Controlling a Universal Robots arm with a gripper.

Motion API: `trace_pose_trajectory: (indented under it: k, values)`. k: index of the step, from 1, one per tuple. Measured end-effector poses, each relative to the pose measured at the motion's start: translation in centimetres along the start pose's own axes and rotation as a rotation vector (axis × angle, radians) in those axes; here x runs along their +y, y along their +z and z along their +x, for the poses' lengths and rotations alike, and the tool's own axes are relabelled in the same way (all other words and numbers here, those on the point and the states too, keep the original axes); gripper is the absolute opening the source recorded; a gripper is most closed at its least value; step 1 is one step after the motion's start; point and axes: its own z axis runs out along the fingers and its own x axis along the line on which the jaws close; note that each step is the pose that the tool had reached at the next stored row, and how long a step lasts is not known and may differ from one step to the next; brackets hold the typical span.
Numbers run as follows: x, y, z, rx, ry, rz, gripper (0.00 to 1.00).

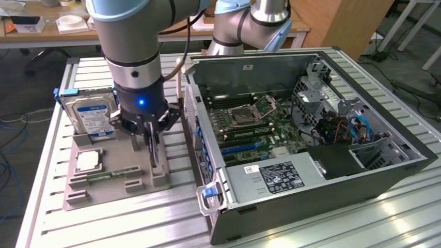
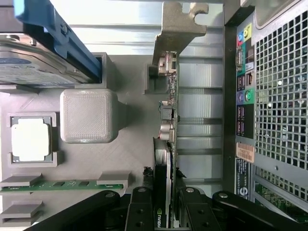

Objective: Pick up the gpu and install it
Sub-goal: 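Pick up the gpu and move the gpu toward the slot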

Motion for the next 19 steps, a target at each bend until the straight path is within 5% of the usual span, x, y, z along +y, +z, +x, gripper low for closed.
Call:
trace_pose_trajectory:
  k: [13,15,19]
  values:
    - [0.09,-1.57,0.0,-0.0002,0.000,-0.0042,0.27]
    - [0.10,-1.68,0.0,-0.0001,0.000,0.0045,0.27]
    - [0.11,-1.93,0.0,-0.0007,-0.001,0.0434,0.27]
